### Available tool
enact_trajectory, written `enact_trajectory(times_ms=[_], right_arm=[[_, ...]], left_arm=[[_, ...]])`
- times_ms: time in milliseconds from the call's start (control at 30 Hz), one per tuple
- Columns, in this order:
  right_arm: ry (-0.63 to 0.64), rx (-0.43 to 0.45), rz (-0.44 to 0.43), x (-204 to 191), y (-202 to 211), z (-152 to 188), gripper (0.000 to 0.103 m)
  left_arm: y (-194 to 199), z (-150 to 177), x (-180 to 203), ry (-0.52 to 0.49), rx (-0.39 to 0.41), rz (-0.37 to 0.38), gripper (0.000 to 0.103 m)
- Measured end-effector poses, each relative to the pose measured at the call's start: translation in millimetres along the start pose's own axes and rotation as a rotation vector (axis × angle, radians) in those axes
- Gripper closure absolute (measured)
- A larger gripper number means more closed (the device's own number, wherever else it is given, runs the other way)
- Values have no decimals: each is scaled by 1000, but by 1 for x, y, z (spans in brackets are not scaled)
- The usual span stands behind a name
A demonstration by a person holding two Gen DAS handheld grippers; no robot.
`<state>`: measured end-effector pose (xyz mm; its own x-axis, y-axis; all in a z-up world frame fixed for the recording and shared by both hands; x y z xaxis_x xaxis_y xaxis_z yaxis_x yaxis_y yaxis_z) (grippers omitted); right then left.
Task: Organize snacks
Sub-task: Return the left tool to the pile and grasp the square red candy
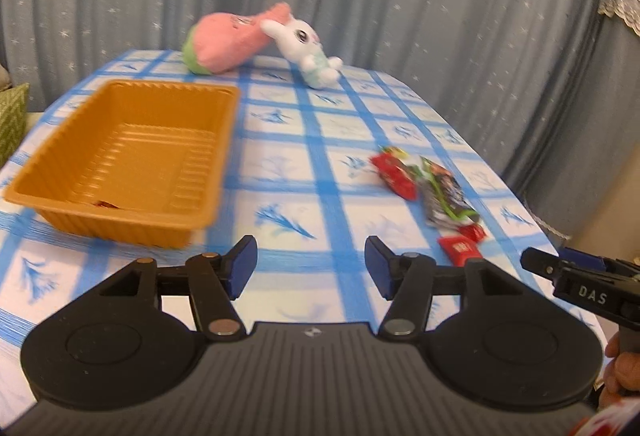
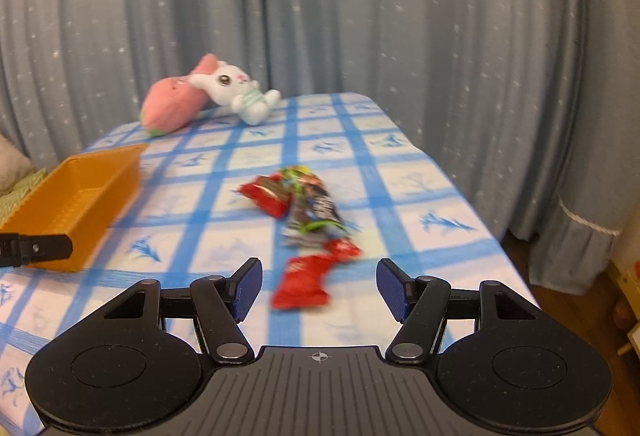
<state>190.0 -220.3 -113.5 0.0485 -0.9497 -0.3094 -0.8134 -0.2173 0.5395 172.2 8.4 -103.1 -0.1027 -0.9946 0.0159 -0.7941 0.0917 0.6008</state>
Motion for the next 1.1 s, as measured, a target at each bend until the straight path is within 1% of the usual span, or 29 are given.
enact_trajectory(times_ms=[200,367,500,700,767,833,1033,1067,1100], right_arm=[[-42,-19,17,24,-1,-3,40],[10,-28,4,27,-9,-17,40],[22,-33,15,41,-17,-28,40],[-51,-43,47,65,-27,-39,40],[-79,-41,66,73,-27,-43,42],[-98,-49,74,78,-29,-44,49],[-120,-54,92,83,-33,-46,50],[-123,-55,94,83,-33,-46,50],[-125,-53,96,83,-34,-46,50]], left_arm=[[-21,9,40,-12,-46,47,46],[-45,10,67,-18,-79,81,44],[-64,7,88,-23,-88,114,44],[-92,1,116,-13,-105,170,44],[-99,-3,125,-12,-101,189,44],[-108,-6,133,-21,-106,201,45],[-135,-2,154,-63,-147,228,56],[-138,-2,155,-70,-153,232,62],[-140,-1,155,-76,-153,231,64]])
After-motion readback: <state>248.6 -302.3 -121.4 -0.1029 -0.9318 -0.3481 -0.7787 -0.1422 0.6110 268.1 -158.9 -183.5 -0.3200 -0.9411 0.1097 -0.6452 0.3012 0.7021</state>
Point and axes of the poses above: each gripper's, at about its wrist camera, not at the fingertips, and y roughly against the way its jaws point, x to its right, z to its underside, the point moved 9 cm from there along -y, roughly the way its jaws point, and after that the axes turned 12 degrees about -y, right-handed, at the moved point
